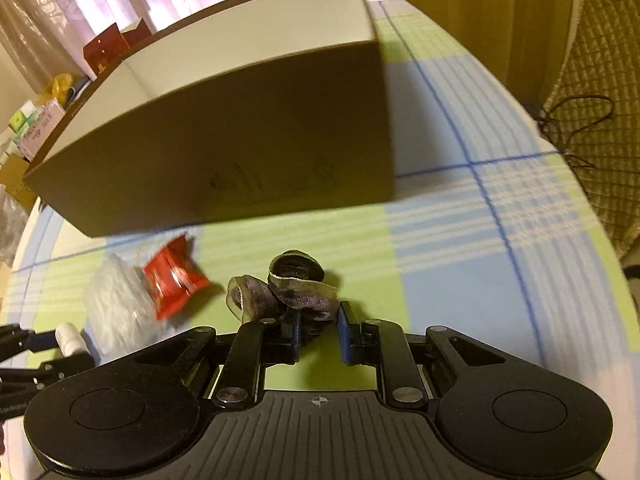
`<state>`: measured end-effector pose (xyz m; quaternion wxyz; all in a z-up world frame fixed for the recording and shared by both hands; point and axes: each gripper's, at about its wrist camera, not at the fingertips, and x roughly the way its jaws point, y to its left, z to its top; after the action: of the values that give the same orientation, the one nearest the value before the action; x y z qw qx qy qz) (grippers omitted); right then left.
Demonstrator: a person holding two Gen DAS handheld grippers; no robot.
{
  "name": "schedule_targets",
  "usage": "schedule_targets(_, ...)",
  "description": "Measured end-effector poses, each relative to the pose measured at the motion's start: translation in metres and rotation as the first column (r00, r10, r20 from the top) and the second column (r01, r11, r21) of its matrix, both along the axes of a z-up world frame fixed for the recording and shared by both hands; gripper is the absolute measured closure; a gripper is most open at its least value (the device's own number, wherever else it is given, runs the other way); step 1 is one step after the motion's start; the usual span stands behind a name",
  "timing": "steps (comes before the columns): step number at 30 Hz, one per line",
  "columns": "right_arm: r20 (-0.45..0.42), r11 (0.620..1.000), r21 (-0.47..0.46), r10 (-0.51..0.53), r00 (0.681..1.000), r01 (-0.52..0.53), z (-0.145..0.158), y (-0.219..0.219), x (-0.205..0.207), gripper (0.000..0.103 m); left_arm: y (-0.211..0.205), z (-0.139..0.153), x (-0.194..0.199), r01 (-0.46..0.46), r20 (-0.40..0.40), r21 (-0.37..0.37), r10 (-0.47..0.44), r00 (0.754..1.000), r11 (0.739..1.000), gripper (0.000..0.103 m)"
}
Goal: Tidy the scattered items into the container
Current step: 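Grasp the dark velvet scrunchie with the right tool while the left tool holds the bottle, then lift the scrunchie with the right tool while the left tool holds the pill bottle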
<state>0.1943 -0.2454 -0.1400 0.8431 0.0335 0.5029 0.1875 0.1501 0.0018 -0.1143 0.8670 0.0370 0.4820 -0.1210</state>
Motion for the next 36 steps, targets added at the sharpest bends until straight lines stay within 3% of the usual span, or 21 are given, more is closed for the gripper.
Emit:
schedule_targets(11,0.0,1.0,0.015,-0.005,1.0,0.005,0.012,-0.006,-0.032,0.082,-0.017,0.007,-0.011,0.048,-0.014,0.01,-0.048,0.999,0.999,0.061)
schedule_targets(23,0.004,0.997,0.063,0.051,0.999,-0.051,0.023,-0.006,-0.056,0.082,-0.018,0.016,-0.03,0.032,-0.01,0.027,-0.032,0.999,0.999,0.061)
schedule_targets(36,0.059,0.977,0.159,0.135,0.989,-0.143,0.047,0.007,-0.074,0.082,-0.014,0.038,-0.045,0.014,0.048,0.024,-0.015,0.999,1.0,0.061)
